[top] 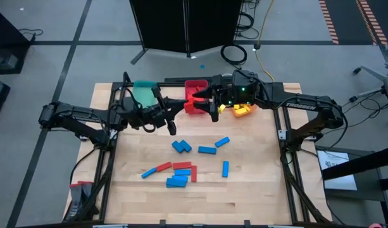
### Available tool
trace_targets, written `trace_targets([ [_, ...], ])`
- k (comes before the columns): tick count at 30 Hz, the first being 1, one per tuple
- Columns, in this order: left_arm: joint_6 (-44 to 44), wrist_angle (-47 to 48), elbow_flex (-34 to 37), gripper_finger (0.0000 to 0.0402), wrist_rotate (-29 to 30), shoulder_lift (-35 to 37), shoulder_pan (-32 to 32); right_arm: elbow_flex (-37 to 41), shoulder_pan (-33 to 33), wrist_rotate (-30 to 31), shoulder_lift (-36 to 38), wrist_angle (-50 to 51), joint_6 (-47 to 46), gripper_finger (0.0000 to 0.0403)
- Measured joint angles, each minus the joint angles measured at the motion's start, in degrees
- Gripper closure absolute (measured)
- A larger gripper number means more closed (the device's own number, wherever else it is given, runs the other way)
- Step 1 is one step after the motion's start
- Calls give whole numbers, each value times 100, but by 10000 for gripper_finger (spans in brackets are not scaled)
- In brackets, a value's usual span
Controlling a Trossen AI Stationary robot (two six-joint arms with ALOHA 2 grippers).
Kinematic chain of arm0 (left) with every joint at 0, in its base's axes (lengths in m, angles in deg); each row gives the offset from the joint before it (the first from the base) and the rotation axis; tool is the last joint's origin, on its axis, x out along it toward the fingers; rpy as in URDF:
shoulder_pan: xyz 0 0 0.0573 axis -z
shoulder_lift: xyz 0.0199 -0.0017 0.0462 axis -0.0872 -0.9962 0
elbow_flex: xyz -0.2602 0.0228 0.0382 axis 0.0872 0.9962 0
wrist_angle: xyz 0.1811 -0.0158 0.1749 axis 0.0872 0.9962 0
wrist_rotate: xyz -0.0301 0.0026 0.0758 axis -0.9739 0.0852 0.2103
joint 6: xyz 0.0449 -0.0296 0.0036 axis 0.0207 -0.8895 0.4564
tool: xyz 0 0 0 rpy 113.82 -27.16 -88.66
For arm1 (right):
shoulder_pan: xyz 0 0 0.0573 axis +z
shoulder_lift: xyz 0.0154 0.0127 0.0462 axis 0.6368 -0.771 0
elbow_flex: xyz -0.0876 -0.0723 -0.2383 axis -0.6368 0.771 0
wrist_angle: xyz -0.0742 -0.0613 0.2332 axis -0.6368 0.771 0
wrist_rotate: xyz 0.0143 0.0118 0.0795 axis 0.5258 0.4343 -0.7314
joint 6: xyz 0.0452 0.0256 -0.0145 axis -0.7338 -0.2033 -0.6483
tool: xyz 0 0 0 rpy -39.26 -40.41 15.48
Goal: Sort blocks
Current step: Put the red block into the red bin
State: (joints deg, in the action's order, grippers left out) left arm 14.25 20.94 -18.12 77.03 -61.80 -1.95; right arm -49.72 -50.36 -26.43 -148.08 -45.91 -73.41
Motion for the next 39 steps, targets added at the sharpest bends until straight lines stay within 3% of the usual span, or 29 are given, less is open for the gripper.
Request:
trace_targets([
  [12, 2, -221, 2, 379, -73, -7, 4, -2, -2, -98, -46, -102, 50, 205],
  [23, 95, -117, 13, 379, 23, -14, 7, -7, -11, -483, -214, -169, 52, 367],
  [32, 168, -83, 13, 379, 30, -9, 9, -7, -11, -509, -212, -193, 99, 367],
  [39, 24, -72, 11, 335, 27, -9, 9, -4, -11, -509, -219, -215, 197, 367],
])
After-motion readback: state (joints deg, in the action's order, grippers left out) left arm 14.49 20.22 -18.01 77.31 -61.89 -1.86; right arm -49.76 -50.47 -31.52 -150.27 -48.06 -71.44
